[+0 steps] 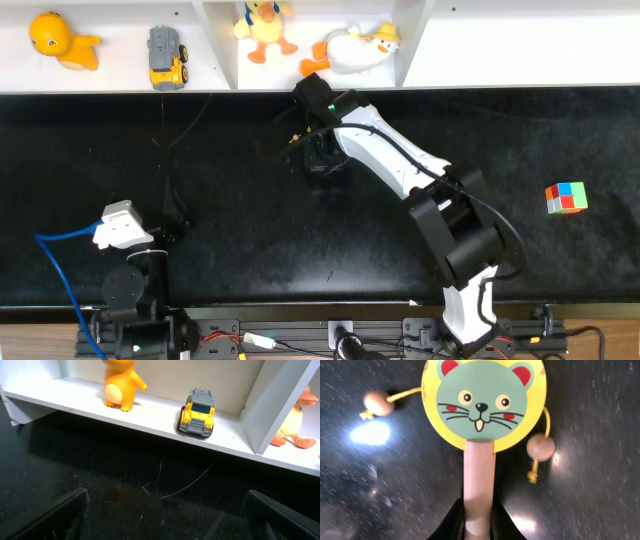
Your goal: Store Toys
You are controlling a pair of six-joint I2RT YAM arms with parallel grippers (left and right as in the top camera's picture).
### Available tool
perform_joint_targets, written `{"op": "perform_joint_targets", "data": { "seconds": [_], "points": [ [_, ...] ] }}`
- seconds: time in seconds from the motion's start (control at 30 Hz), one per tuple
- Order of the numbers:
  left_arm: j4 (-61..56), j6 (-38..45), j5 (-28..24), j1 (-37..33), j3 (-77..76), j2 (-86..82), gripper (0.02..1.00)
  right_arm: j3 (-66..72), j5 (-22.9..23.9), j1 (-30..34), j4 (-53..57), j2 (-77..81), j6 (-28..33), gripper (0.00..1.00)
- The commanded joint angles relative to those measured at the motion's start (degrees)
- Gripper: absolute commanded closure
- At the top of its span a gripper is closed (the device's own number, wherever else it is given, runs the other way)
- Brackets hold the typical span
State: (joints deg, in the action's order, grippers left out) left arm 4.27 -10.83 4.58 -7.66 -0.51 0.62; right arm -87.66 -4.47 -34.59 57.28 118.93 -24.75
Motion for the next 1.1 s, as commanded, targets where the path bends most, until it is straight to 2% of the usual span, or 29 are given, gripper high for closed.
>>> {"op": "perform_joint_targets", "data": {
  "seconds": [0.03, 0.27, 0.47, 0.6, 0.73, 0.87, 1.0, 1.1],
  "points": [
    [0.13, -1.05, 0.48, -0.48, 0.07, -0.5, 0.02, -3.37, -0.61, 0.22, 6.99, 3.17, -0.07, 0.956],
    [0.13, -1.05, 0.48, -0.48, 0.07, -0.5, 0.02, -13.81, -0.02, 0.11, 23.63, 0.59, -0.59, 0.952],
    [0.13, -1.03, 0.48, -0.48, 0.07, -0.5, 0.02, -14.1, 4.81, 0.11, 31.01, -10.88, -7.76, 0.956],
    [0.13, -1.05, 0.5, -0.48, 0.07, -0.5, 0.023, -13.9, 7.74, 0.11, 35.17, -20.98, -9.31, 0.954],
    [0.13, -1.05, 0.48, -0.48, 0.07, -0.5, 0.023, -10.95, 12.63, 0.11, 39.43, -31.12, -14.38, 0.956],
    [0.13, -1.05, 0.5, -0.48, 0.07, -0.5, 0.02, -3.87, 15.32, 0.17, 39.54, -42.49, -18.21, 0.954],
    [0.13, -1.03, 0.5, -0.48, 0.07, -0.5, 0.02, 3.63, 22.49, 0.92, 39.52, -51.82, -22.27, 0.956],
    [0.13, -1.05, 0.48, -0.48, 0.07, -0.5, 0.02, 9.11, 27.21, 4.0, 38.23, -56.43, -22.4, 0.956]
  ]
}}
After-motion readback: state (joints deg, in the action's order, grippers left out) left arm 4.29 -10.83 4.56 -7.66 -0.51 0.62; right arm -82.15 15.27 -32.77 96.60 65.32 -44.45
